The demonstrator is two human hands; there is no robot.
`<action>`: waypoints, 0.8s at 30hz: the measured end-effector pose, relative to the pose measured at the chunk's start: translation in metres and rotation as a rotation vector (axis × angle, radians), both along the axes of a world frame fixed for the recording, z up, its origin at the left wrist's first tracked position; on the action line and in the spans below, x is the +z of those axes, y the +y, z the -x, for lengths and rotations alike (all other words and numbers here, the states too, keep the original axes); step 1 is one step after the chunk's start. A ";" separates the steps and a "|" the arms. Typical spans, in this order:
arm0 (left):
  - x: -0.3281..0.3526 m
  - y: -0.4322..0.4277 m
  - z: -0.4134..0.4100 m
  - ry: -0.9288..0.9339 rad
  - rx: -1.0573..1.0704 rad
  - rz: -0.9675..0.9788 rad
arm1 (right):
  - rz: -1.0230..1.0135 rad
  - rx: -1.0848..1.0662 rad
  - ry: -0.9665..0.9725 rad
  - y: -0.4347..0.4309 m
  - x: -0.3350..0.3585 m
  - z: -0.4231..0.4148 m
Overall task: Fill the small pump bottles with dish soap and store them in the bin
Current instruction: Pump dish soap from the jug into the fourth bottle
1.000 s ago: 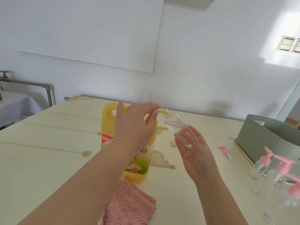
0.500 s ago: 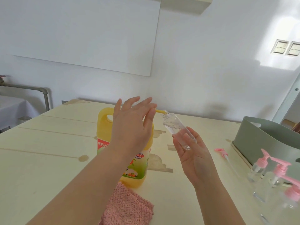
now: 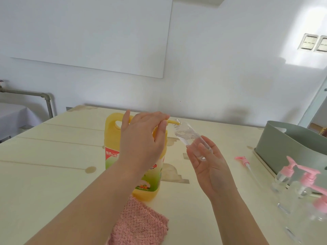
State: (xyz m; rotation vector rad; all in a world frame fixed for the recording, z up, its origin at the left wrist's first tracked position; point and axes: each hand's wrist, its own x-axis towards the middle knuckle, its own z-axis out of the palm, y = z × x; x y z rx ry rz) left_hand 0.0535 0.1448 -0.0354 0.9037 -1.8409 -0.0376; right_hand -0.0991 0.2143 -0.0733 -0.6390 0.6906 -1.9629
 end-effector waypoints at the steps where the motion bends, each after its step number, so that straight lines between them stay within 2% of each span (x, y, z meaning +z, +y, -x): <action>1: 0.003 0.001 0.000 -0.010 0.000 -0.014 | 0.009 -0.002 0.011 0.001 0.001 0.001; 6: 0.017 0.003 -0.006 -0.027 -0.035 -0.056 | 0.007 -0.009 0.036 0.004 0.005 -0.001; 11: 0.018 0.006 -0.004 -0.062 -0.041 0.024 | 0.040 -0.009 0.038 0.004 0.011 -0.002; 17: 0.006 0.002 0.002 0.044 -0.036 0.030 | 0.047 -0.005 0.031 0.002 0.013 -0.004; 24: -0.005 0.000 0.004 0.054 -0.016 0.058 | 0.018 -0.005 0.037 0.000 0.013 -0.004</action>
